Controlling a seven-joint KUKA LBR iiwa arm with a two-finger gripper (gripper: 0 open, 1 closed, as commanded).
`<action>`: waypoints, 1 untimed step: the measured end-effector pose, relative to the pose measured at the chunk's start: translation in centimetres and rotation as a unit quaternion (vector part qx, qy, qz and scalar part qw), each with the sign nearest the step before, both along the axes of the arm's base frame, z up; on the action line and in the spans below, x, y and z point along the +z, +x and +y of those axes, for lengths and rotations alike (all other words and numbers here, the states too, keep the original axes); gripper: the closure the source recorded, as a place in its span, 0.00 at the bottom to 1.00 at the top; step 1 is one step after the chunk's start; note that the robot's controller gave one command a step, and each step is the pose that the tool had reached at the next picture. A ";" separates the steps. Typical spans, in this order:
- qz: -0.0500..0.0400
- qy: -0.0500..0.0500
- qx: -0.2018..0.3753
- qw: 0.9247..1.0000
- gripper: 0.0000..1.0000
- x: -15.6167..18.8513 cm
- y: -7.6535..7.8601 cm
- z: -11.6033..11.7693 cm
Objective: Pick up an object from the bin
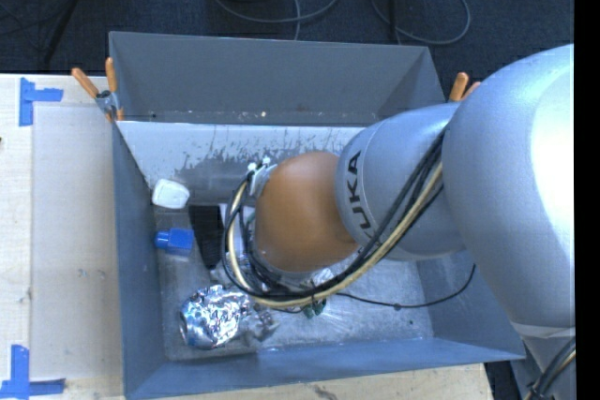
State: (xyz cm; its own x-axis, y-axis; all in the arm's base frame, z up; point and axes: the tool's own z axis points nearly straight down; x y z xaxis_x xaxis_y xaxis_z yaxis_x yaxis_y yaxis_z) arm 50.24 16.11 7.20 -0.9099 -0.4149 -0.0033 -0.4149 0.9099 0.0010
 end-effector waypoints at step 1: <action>0.002 -0.001 0.000 1.000 1.00 0.8 -0.2 -0.1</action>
Offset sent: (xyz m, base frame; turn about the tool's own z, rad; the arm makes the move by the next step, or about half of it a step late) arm 0.0000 0.0000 0.0000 0.0000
